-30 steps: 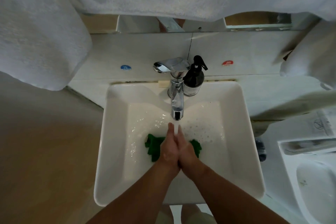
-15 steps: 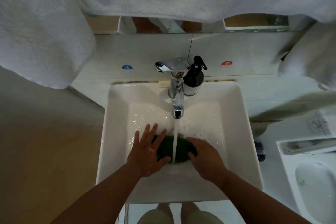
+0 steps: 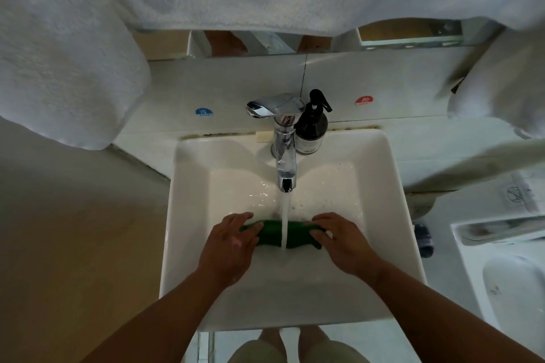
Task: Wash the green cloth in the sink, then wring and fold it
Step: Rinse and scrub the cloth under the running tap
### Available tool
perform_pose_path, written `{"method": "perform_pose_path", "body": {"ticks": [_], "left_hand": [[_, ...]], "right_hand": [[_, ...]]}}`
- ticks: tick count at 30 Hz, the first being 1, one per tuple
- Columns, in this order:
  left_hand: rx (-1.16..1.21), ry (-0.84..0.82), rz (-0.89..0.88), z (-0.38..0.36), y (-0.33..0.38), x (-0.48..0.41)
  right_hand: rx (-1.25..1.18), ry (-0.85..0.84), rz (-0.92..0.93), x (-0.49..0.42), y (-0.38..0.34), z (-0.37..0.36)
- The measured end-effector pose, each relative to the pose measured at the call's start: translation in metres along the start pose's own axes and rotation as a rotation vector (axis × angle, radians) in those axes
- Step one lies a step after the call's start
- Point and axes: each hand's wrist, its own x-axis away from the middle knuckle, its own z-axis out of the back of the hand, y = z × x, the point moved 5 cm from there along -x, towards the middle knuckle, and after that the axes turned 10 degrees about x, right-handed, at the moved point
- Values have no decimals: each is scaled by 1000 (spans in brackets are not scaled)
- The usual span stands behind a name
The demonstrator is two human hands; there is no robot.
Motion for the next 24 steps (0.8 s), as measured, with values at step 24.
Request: {"method": "perform_pose_path", "body": {"ticks": [24], "left_hand": [[384,-164,364,2,-4,-19]], "right_hand": [[-163,-73,-150,-12,1,-11]]}}
